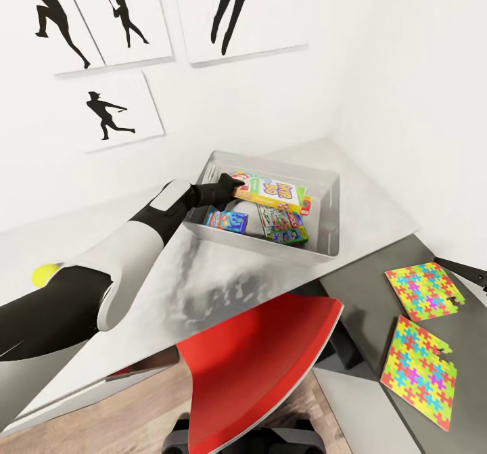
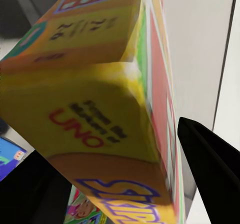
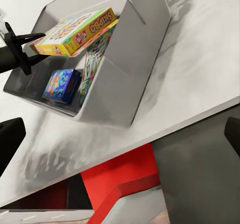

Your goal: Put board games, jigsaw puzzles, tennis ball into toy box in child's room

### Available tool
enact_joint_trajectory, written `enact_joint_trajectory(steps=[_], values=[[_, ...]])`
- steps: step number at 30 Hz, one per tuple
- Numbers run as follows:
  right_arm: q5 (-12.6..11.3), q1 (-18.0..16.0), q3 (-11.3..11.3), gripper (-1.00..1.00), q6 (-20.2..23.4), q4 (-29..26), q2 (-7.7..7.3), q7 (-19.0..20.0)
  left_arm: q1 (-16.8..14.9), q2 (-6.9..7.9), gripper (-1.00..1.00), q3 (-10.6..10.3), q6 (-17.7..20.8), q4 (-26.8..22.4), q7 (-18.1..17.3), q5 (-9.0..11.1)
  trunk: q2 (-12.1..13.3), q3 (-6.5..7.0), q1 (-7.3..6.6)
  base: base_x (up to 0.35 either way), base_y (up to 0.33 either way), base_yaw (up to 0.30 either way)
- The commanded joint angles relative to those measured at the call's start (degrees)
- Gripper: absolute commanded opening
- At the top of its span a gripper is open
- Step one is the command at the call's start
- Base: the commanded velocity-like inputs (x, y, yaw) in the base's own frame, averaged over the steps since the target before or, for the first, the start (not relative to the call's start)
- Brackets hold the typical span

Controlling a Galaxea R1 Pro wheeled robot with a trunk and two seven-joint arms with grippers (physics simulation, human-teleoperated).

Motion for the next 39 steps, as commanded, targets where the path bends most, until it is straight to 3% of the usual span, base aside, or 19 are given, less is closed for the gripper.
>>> enact_joint_trajectory(steps=[1, 39], values=[[0.2, 0.0, 0.0, 1.00, 0.2, 0.0, -0.01, 0.4, 0.0, 0.05, -1.00, -0.3, 0.0, -0.1, 0.5, 0.6, -0.1, -0.08, 0.03, 0.000, 0.000, 0.000], [0.2, -0.1, -0.1, 1.00, 0.2, 0.0, -0.06, 0.8, 0.0, 0.11, -1.00, -0.3, 0.0, -0.1, 0.6, 0.6, -0.1, -2.18, 0.03, 0.000, 0.000, 0.000]])
